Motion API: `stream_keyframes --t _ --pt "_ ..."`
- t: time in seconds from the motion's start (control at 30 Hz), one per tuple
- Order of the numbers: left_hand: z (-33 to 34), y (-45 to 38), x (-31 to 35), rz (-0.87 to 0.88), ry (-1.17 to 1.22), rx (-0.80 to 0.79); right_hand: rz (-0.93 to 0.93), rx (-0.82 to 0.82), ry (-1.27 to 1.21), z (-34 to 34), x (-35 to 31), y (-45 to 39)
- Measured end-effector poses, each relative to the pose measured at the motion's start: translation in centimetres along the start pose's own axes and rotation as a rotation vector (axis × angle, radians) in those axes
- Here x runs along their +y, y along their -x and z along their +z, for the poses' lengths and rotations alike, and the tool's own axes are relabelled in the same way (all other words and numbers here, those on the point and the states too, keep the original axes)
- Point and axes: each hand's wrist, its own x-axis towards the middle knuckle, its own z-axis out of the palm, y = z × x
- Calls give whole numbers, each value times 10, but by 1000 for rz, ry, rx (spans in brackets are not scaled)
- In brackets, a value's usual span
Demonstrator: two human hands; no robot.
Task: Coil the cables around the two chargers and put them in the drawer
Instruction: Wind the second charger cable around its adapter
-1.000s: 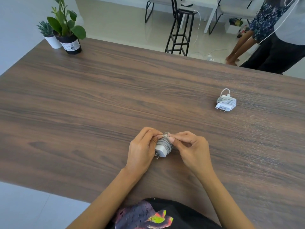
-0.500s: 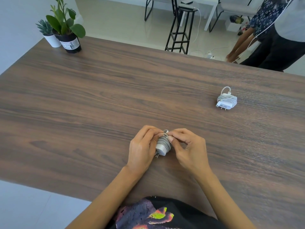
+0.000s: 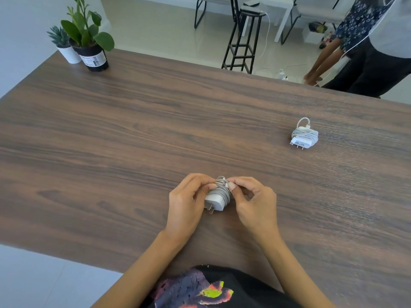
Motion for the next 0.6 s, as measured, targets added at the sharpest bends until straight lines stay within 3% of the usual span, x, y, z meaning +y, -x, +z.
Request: stream_keyframes --t 0.27,0.4,0.6 --pt "-15 19 -1 14 -72 -168 112 -40 -142 1 -4 2" --pt "-16 21 -1 19 -82 -202 106 -138 -94 1 -3 0" --pt "-13 11 -7 -39 0 -197 138 -140 -129 3 -7 -9"
